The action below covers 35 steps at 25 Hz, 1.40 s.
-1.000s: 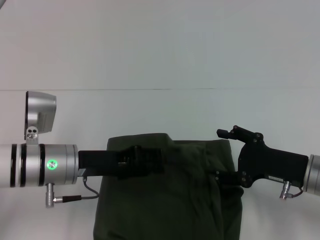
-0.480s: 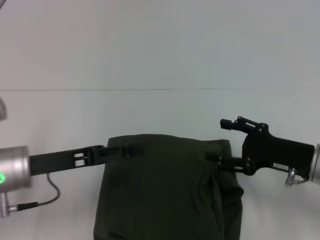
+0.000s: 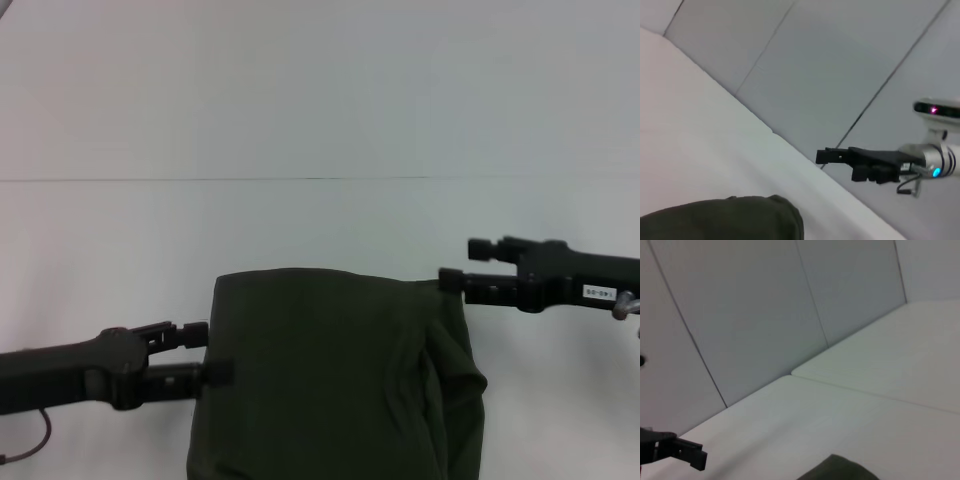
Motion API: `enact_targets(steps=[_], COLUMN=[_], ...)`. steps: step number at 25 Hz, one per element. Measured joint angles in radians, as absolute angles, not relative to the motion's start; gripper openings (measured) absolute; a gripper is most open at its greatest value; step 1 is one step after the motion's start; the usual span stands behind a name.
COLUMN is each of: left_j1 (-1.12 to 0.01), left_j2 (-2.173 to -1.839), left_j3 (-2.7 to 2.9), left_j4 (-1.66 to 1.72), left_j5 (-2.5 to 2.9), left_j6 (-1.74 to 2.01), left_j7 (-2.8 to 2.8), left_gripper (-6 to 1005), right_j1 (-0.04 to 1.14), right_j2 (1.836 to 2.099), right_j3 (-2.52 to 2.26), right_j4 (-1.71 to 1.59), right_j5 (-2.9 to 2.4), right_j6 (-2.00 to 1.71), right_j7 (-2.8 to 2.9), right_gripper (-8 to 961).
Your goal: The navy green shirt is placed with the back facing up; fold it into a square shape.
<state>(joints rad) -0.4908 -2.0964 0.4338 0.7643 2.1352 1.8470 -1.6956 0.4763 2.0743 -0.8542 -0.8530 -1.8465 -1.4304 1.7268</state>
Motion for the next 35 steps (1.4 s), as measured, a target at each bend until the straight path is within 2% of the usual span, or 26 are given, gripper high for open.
enact_targets(steps=[6,8,10,16,26,35], left_j1=[-0.461,-0.456,-0.433,-0.416,-0.412,-0.415], left_j2=[-2.099,-2.103,-2.120,-2.132,-2.140,-2.145], left_j3=[0.438,0.439,0.450,0.458,0.456,0.458], left_j4=[0.806,0.812,0.846,0.875,0.877,0.878], left_j5=[2.213,2.229,2.265,2.277,2.273,2.272], left_j6=[1.895,1.906,1.909,1.886,1.881,1.882], left_j7=[-1.481,-1.437,-1.352,-1.339,-1.344,-1.343], left_gripper=[934,934,934,934,934,934], right_j1=[0.485,0.494,0.500,0.527,0.597,0.651], right_j2=[2.048,2.047,2.049,2.047,2.050,2.076], right_j3=[-0.860,-0.864,-0.864,-0.862,-0.863,-0.864], right_j4=[-0.855,-0.850,-0.842,-0.784,-0.668,-0.636], right_j5=[-1.988,-2.036,-2.067,-2.092,-2.137,-2.144], right_j6=[-1.441,-1.443,-1.448,-1.446,-1.343,-1.290], right_j7=[2.004,2.041,2.064,2.143,2.194,2.204], right_gripper=[915,915,914,913,910,908])
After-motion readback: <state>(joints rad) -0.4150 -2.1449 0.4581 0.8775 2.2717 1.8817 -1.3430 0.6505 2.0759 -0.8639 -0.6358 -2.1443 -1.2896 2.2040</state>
